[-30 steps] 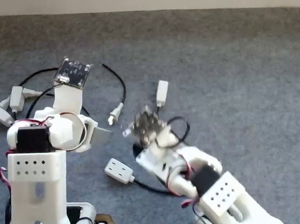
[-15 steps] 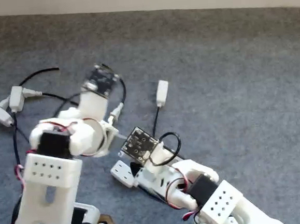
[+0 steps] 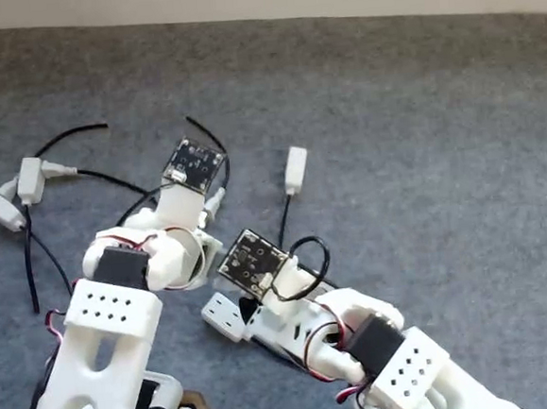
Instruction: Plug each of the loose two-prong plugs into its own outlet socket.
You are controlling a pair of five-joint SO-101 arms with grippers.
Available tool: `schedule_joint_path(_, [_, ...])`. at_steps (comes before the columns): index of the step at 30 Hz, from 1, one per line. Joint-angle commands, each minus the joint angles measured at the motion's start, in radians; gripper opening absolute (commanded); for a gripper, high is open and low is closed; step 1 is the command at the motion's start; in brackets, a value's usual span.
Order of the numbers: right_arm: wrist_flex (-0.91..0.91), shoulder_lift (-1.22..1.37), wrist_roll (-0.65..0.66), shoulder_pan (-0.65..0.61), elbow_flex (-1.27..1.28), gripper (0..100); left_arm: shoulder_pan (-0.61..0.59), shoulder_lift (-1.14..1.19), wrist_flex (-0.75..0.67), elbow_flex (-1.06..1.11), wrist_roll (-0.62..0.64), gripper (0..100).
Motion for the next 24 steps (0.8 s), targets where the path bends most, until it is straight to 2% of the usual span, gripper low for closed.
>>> schedule_joint_path(1, [0.033, -0.016, 0.02, -0.001, -0.142, 0.5, -0.007, -0.01, -0.014, 0.01, -0.009, 36])
schedule_joint_path(11, [0.101, 0.206, 0.02, -0.001, -0.375, 0.5, -0.01, -0.008, -0.025, 0.016, -0.008, 36])
schedule_joint_path(18, [0.108, 0.223, 0.031, 0.11, -0.384, 0.5, -0.025, -0.015, -0.032, 0.03, -0.005, 36])
schedule_joint_path(24, [0.208, 0.228, 0.166, 0.113, -0.377, 0.5, -0.3, -0.005, -0.025, -0.168, -0.011, 36])
